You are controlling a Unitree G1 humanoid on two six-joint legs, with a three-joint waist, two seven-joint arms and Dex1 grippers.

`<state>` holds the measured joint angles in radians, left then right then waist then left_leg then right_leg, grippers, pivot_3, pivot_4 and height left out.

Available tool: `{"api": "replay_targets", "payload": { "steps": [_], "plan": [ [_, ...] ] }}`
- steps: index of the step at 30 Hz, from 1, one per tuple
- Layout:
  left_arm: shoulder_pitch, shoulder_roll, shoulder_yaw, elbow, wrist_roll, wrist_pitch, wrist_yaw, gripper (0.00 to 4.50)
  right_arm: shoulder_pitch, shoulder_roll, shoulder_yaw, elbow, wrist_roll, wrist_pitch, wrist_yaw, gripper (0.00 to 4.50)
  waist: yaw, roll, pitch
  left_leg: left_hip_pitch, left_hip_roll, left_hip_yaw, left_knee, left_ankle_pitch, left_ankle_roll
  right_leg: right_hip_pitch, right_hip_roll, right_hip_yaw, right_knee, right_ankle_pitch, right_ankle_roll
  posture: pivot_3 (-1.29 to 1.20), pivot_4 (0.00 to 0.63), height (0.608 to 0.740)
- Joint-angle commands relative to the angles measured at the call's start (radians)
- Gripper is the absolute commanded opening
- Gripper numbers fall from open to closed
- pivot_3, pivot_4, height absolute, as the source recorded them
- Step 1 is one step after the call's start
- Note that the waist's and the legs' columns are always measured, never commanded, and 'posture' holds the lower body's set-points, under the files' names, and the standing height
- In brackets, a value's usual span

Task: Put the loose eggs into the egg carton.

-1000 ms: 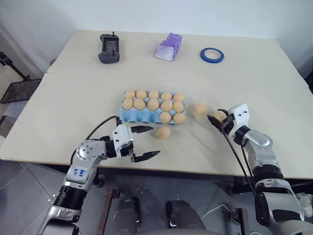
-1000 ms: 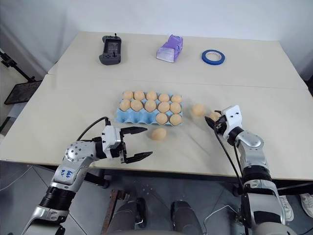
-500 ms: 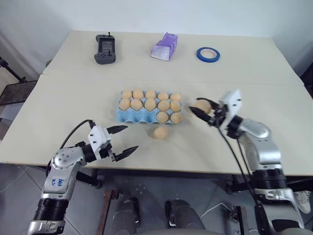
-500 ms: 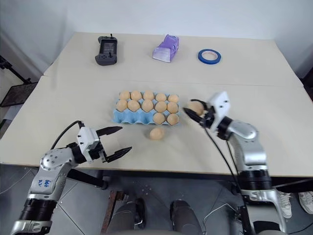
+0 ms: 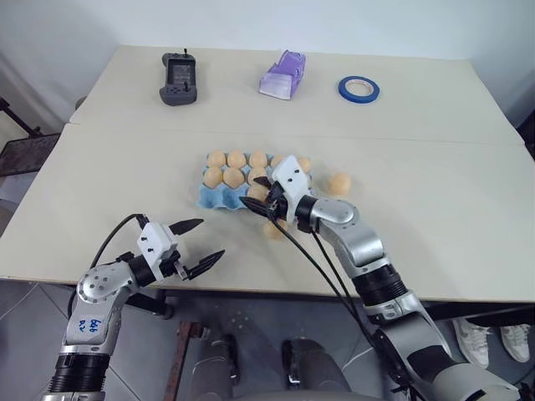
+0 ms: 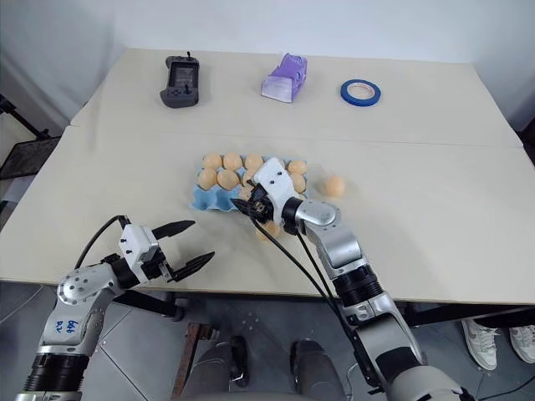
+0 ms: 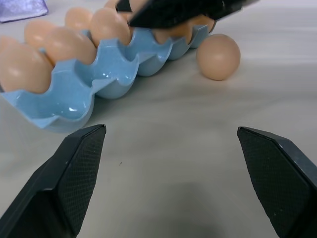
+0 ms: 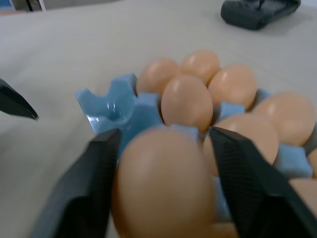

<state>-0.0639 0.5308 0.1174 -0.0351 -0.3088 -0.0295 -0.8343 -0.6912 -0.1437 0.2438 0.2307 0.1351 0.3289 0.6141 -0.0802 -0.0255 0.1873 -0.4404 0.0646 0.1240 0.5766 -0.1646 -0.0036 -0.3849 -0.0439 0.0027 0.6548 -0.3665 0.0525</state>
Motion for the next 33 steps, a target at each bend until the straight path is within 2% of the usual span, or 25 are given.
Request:
{"api": "replay_targets", "payload": {
  "steps": [1, 2, 8, 12, 16, 20, 24, 28, 33],
  "plan": [
    [0.014, 0.0, 0.012, -0.055, -0.007, -0.012, 0.015, 4.5, -0.036, 0.021, -0.019, 0.006, -0.003, -0.035, -0.011, 4.18, -0.002, 0.0, 0.0, 0.0, 0.0, 0.0, 0.0, 0.0, 0.0, 0.0, 0.0, 0.0, 0.0, 0.0, 0.0, 0.0, 0.15, 0.74],
    [0.016, -0.001, 0.011, -0.057, -0.007, -0.012, 0.017, 4.5, -0.039, 0.024, -0.02, 0.004, -0.002, -0.037, -0.01, 4.46, -0.003, 0.0, 0.0, 0.001, 0.0, 0.0, 0.0, 0.0, 0.0, 0.0, 0.0, 0.0, 0.001, 0.0, 0.0, 0.0, 0.15, 0.74],
    [0.003, -0.002, -0.01, -0.07, -0.012, -0.003, 0.004, 4.5, 0.034, -0.043, -0.077, -0.191, 0.076, -0.039, 0.065, 4.46, -0.002, 0.0, 0.0, 0.001, 0.001, 0.0, 0.0, 0.001, -0.001, -0.001, 0.001, 0.0, 0.003, 0.0, 0.0, 0.0, 0.15, 0.74],
    [-0.035, -0.008, -0.046, -0.068, -0.014, 0.008, -0.016, 4.5, 0.174, -0.144, -0.174, -0.302, 0.122, -0.105, 0.105, 4.46, 0.017, -0.001, 0.0, 0.0, 0.0, 0.0, 0.0, 0.0, 0.0, 0.0, 0.001, -0.001, 0.0, 0.0, 0.0, 0.0, 0.15, 0.74],
    [-0.081, -0.019, -0.096, -0.051, -0.006, 0.019, -0.041, 4.5, 0.345, -0.25, -0.296, -0.349, 0.114, -0.15, 0.076, 4.46, 0.028, -0.001, 0.0, 0.001, 0.0, 0.0, 0.001, 0.0, 0.001, 0.003, 0.0, 0.0, -0.002, 0.0, 0.001, 0.0, 0.15, 0.74],
    [-0.135, -0.045, -0.129, -0.028, -0.01, 0.032, -0.047, 4.5, 0.492, -0.291, -0.419, -0.368, 0.122, -0.208, 0.029, 4.46, 0.026, -0.001, 0.0, 0.003, 0.0, 0.0, 0.001, 0.0, 0.001, 0.004, 0.001, 0.001, -0.002, 0.0, 0.001, 0.0, 0.15, 0.74],
    [-0.192, -0.078, -0.175, 0.001, 0.01, 0.018, -0.066, 4.5, 0.616, -0.284, -0.473, -0.323, 0.093, -0.325, 0.0, 4.46, 0.023, -0.001, 0.0, 0.004, 0.001, 0.0, 0.001, 0.001, 0.002, 0.004, 0.004, 0.001, -0.001, 0.0, 0.001, 0.0, 0.15, 0.74],
    [-0.247, -0.092, -0.204, 0.042, 0.037, -0.014, -0.081, 4.5, 0.643, -0.267, -0.48, -0.242, 0.072, -0.398, -0.042, 4.46, 0.021, -0.001, 0.0, 0.006, 0.001, 0.0, 0.003, 0.003, 0.005, 0.007, 0.005, 0.002, -0.001, 0.001, 0.002, 0.0, 0.15, 0.74],
    [-0.268, -0.087, -0.204, 0.049, 0.027, -0.009, -0.105, 4.5, 0.583, -0.259, -0.44, -0.21, 0.08, -0.402, -0.044, 4.46, 0.021, -0.001, 0.0, 0.009, 0.001, 0.001, 0.005, 0.001, 0.002, 0.01, 0.003, 0.003, -0.001, 0.002, 0.004, 0.0, 0.15, 0.74]
  ]
}}
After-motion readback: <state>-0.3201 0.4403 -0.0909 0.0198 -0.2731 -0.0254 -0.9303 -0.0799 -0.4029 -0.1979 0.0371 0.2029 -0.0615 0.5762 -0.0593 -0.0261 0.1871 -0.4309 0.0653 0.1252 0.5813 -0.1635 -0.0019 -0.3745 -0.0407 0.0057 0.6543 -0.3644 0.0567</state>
